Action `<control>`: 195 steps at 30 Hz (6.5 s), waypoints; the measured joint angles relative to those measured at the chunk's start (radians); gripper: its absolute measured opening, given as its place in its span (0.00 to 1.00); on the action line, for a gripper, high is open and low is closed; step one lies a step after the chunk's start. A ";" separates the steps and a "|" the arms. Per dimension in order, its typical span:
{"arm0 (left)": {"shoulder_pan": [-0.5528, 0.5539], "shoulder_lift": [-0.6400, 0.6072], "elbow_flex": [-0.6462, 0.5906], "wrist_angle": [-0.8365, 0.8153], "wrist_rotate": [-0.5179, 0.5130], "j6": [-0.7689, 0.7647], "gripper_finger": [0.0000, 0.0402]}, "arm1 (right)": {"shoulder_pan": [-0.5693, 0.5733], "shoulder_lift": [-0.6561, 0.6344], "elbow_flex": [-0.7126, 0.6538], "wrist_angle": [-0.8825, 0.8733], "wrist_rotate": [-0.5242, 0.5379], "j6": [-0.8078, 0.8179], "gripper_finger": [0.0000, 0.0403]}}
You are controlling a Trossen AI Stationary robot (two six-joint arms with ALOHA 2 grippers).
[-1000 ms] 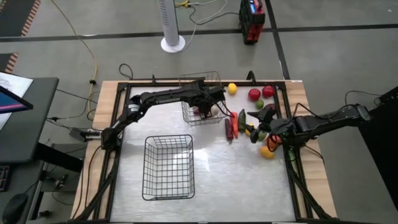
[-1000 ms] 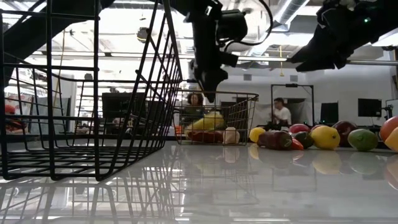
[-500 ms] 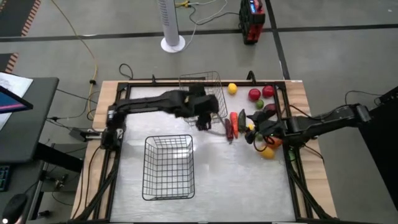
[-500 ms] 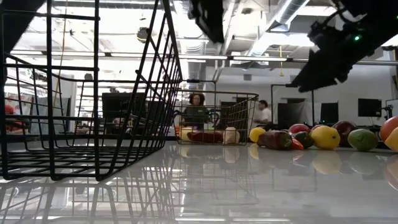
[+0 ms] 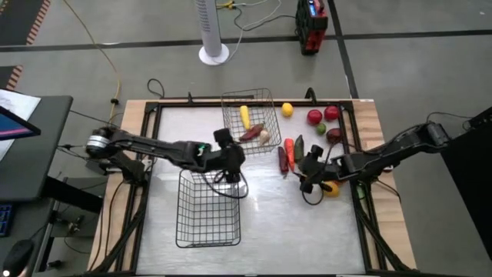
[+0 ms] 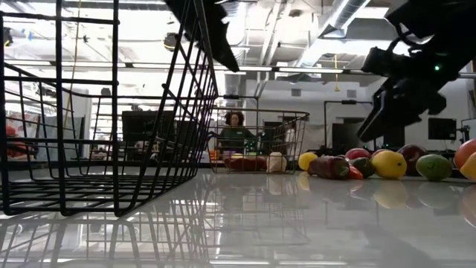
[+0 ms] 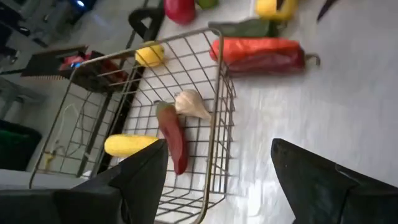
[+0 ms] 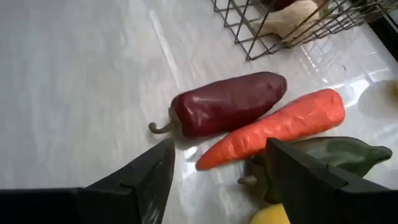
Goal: Sort produce into baskets
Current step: Put the green chili pepper into the gold wire basket, then put the red chili pepper into the gold wire basket
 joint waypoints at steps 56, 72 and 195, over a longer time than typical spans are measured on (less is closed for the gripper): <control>-0.056 -0.391 -0.385 0.264 -0.062 -0.018 0.68 | -0.048 0.259 0.405 -0.364 0.271 -0.078 0.05; -0.014 -0.391 -0.437 0.322 -0.063 -0.021 0.68 | -0.130 0.258 0.623 -0.459 0.156 -0.137 0.18; -0.014 -0.391 -0.437 0.307 -0.144 0.047 0.68 | -0.324 0.364 0.647 0.330 0.017 -0.780 0.24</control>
